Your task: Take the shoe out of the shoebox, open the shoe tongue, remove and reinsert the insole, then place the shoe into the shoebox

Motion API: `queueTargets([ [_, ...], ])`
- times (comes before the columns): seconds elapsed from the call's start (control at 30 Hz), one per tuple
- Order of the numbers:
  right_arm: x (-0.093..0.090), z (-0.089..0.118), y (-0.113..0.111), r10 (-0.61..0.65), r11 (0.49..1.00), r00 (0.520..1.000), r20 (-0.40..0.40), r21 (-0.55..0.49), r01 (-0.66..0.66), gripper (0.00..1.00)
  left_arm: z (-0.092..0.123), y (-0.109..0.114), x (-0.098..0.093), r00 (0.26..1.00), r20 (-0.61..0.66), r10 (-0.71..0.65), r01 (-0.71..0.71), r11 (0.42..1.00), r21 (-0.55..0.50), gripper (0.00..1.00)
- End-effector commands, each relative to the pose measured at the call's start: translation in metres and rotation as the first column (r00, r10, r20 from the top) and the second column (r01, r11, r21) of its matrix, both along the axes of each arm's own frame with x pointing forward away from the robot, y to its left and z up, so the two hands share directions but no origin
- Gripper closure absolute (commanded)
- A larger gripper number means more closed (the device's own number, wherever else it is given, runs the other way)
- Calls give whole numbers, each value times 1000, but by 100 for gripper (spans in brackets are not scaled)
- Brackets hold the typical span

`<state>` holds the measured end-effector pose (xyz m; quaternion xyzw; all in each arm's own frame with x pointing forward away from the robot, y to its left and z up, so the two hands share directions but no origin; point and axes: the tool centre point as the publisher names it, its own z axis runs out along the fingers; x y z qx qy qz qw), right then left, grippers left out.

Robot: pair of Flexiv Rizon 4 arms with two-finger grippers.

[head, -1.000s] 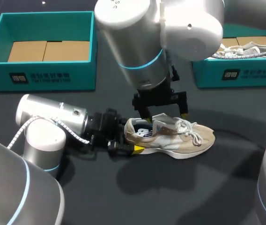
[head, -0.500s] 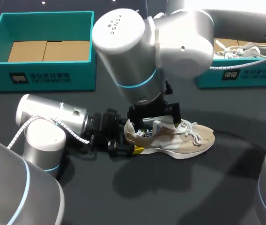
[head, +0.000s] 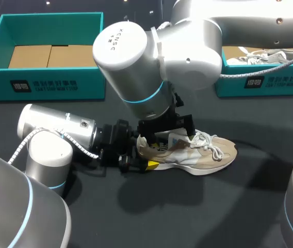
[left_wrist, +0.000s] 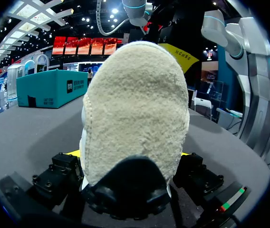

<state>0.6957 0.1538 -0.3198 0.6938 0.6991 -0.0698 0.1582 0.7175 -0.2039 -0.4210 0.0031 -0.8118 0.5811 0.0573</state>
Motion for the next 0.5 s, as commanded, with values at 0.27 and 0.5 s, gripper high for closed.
queueTargets([
  [0.27,6,-20,6,-315,937,929,193,-95,337,0,-3,3,-3,1000,0,0,0,1000,2,100],
  [0.5,12,-25,-7,-324,927,915,239,-113,358,0,-3,3,-3,1000,0,0,0,1000,2,100],
])
